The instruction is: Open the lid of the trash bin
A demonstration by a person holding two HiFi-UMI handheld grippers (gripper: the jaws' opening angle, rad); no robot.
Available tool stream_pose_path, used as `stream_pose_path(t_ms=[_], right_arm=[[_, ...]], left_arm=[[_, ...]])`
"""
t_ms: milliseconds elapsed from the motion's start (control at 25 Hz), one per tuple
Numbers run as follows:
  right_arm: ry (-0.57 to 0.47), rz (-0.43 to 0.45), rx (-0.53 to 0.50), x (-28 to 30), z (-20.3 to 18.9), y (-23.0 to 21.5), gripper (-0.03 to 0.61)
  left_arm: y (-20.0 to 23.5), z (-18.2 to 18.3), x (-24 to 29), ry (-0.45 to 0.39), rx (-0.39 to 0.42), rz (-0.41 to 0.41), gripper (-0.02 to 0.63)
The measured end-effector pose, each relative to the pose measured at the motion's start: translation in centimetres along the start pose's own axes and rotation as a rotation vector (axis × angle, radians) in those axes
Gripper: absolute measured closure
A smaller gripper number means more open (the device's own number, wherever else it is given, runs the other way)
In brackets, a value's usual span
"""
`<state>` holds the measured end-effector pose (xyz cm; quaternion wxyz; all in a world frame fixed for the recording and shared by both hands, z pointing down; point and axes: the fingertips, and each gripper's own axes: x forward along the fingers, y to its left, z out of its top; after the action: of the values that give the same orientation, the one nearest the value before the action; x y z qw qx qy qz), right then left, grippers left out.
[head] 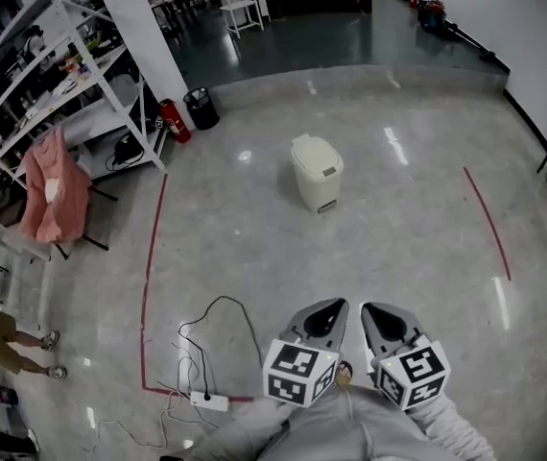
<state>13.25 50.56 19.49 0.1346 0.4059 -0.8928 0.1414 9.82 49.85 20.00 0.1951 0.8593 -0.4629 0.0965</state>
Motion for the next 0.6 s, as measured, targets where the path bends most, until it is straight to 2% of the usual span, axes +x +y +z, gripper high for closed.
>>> stream_pose_path(t_ms=[320, 600], right_arm=[[-0.027, 0.008, 0.039, 0.6, 0.6, -0.5, 0.583], [0.008, 0.014, 0.060, 2.7, 0.7, -1.5, 0.583]], left_arm=[[0.9, -0.4, -0.4, 0.009, -0.027, 0.046, 0.611], [3.0, 0.2, 0.9, 0.028, -0.035, 0.058, 0.611]])
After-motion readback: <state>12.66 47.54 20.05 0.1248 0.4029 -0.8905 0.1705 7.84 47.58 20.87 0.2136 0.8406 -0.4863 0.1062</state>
